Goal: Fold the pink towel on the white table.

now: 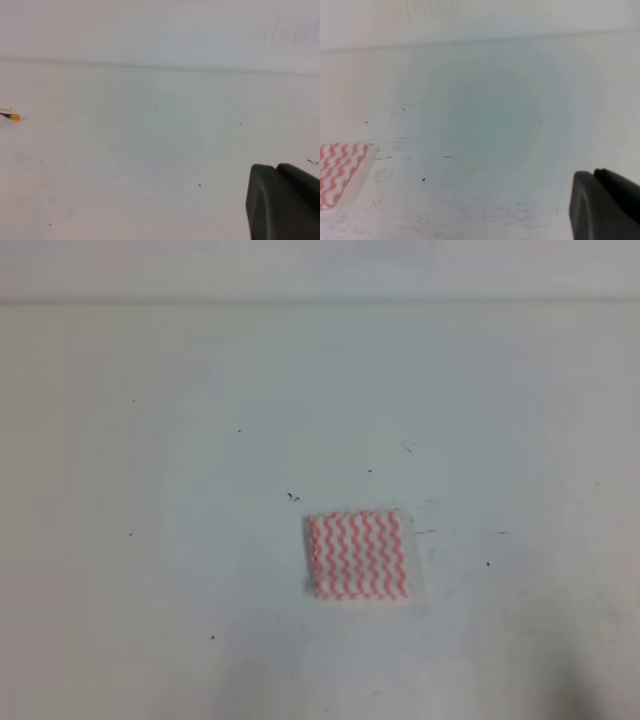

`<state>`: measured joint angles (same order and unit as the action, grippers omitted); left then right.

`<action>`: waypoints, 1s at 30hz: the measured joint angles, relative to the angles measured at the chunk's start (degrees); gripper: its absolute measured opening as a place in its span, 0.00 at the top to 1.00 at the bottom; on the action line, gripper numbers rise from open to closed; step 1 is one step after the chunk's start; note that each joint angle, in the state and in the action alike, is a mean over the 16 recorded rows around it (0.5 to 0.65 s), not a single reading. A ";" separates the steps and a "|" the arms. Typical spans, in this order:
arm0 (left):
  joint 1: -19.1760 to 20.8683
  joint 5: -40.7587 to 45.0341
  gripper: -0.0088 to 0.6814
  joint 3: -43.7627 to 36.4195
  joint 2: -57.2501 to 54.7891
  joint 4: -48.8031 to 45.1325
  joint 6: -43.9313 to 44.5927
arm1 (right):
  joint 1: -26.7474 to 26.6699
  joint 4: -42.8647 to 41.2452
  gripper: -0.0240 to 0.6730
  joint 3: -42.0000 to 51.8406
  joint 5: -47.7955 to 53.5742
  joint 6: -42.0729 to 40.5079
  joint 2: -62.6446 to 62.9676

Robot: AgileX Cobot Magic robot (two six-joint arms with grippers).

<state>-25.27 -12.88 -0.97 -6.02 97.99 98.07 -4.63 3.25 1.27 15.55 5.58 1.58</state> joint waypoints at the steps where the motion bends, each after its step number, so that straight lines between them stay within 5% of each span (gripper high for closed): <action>1: 0.00 -0.15 1.00 0.07 0.06 -0.27 0.00 | 0.00 0.01 0.99 -0.08 0.06 0.00 -0.05; 7: 0.01 -1.04 1.00 0.07 0.12 -1.64 -2.62 | 0.01 0.06 0.99 -0.23 0.19 0.01 -0.10; 12: 1.03 -0.63 1.00 0.22 0.32 -10.61 -13.37 | 0.00 0.06 0.99 -0.16 0.11 0.01 0.00; 24: 10.50 18.50 1.00 0.64 4.37 -67.06 -71.61 | -0.01 0.05 0.99 0.00 -0.05 0.00 0.10; 30: 13.82 28.62 1.00 0.51 6.60 -86.75 -90.67 | -0.01 0.05 0.99 0.08 -0.12 0.00 0.14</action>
<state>-11.46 15.74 -0.46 0.58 11.24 7.40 -4.63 3.30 1.35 15.44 5.58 1.72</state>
